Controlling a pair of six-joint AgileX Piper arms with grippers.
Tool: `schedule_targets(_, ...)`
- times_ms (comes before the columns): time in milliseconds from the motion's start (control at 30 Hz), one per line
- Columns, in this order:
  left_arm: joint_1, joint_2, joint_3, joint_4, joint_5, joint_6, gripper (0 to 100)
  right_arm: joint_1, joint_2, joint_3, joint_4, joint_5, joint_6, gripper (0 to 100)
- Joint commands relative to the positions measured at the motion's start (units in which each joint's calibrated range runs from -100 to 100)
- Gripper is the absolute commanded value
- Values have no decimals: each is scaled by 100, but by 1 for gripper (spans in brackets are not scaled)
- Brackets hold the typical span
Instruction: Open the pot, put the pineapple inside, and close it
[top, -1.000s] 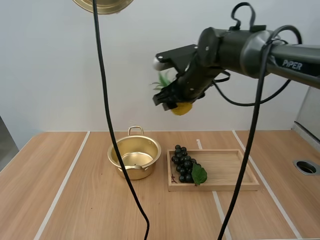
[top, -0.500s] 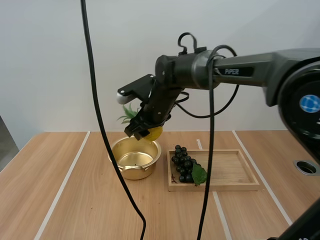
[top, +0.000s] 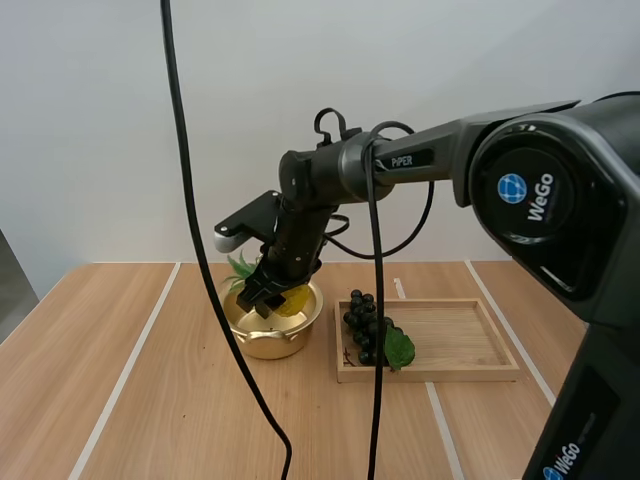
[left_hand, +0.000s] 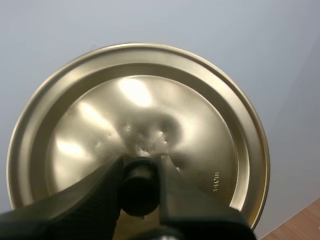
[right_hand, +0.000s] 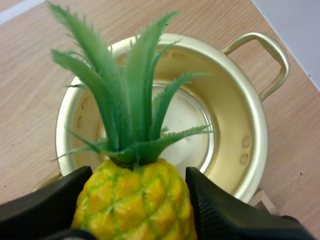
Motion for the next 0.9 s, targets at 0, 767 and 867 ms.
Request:
schedule_targets(0,8,-36,-64,6,-58,22,0,12,70,-31,48,-201,-101,0)
schedule_targets(767,8,-36,-64,3,-8,22,0,12,1147,-31,-130,-1272,-208,0)
schedule_targets(867,8,-36,-64,3,13,22,0,12,1211,-31,-155,-1296,-208,0)
